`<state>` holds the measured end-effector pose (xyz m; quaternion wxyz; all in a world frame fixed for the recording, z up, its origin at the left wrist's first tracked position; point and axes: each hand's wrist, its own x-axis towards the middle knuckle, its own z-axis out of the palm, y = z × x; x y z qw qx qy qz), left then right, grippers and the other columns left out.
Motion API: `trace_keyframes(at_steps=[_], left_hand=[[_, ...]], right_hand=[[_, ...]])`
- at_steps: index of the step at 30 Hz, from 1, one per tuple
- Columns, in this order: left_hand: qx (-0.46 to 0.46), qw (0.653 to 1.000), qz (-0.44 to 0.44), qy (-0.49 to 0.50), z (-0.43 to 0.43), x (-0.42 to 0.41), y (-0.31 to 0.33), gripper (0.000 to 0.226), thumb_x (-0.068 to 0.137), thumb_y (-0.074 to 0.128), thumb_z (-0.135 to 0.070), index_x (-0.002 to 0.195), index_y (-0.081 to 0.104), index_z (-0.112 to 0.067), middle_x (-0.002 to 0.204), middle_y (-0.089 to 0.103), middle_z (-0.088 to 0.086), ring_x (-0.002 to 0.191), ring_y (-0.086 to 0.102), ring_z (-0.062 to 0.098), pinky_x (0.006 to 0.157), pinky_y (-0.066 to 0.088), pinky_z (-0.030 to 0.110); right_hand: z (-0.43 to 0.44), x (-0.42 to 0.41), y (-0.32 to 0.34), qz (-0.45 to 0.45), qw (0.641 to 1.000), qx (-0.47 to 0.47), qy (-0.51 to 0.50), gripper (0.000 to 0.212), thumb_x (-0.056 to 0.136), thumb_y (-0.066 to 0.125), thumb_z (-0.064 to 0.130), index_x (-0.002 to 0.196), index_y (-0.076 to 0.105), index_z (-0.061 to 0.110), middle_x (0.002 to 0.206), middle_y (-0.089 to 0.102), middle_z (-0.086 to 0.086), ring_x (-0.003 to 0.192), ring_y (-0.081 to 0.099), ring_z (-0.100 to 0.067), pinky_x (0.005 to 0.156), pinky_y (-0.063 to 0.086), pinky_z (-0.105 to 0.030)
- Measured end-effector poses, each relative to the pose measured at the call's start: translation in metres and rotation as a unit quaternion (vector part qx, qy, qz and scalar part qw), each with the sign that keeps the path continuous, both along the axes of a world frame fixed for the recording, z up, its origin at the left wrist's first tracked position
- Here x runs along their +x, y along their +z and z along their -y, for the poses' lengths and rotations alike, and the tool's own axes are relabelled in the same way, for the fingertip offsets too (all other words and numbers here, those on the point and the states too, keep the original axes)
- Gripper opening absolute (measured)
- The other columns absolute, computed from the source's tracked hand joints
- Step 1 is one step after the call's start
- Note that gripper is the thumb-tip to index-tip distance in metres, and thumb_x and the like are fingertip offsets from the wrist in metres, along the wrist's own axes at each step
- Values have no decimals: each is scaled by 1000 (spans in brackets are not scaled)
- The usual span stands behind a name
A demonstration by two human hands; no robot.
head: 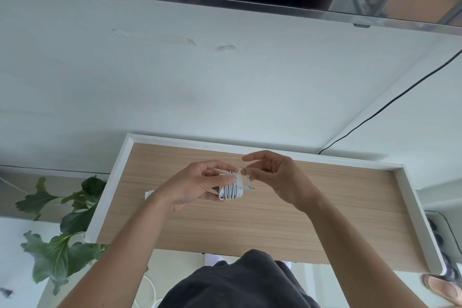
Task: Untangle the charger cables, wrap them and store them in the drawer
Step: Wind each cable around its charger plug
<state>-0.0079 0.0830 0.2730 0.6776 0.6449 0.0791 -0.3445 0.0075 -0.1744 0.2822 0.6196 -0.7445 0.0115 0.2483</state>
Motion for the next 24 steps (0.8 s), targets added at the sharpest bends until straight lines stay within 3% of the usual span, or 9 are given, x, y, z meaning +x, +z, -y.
trace_keyframes(at_steps=[5,7,9,10,13,16,21,24], left_hand=[[-6,999,17,38,1,2,-1,27,95,87,-25,121,82,-21,122,79,22,113,81,33,93,69,45],[-5,998,23,56,5,2,-3,25,94,87,-24,119,82,-20,117,80,18,106,82,28,90,69,45],[-7,996,27,80,8,1,-5,22,95,87,-25,116,82,-21,114,81,16,100,81,23,88,69,44],[-12,995,28,96,9,2,-6,21,95,87,-24,115,82,-21,114,82,17,98,81,23,87,70,43],[-34,990,27,135,10,2,-10,21,96,86,-21,116,82,-18,115,81,19,98,81,26,85,70,44],[-45,986,31,159,10,4,-14,25,95,86,-22,119,81,-17,117,81,18,102,81,30,87,70,46],[-52,977,42,200,17,7,-20,24,95,87,-23,117,78,-17,116,78,21,101,80,29,85,70,46],[-62,974,51,212,22,6,-22,24,96,86,-23,116,77,-16,117,76,25,94,80,25,88,69,49]], right_hand=[[-2,-1,3,6,999,-29,10,17,97,86,24,114,84,25,100,86,-4,96,78,-23,95,56,-47],[-1,-1,3,37,997,-69,24,10,98,85,29,108,86,30,103,85,7,102,78,-20,97,57,-36],[-1,-2,4,74,991,-107,43,8,102,79,32,105,86,35,103,83,18,100,73,-9,89,52,-21],[0,-3,4,82,989,-112,47,11,104,76,34,106,86,37,105,82,21,101,70,-4,88,50,-19],[1,-5,1,81,990,-105,47,17,110,68,35,115,84,40,121,80,19,118,70,-9,105,54,-33],[-3,-8,-2,58,994,-79,41,20,112,65,35,122,80,40,120,81,9,112,74,-19,103,58,-55],[-16,-8,-12,59,996,-50,-32,13,106,75,34,117,79,39,111,82,6,98,82,-19,84,60,-47],[-22,-7,-21,88,992,-42,-75,30,102,80,29,129,71,35,101,81,2,94,80,-22,92,61,-45]])
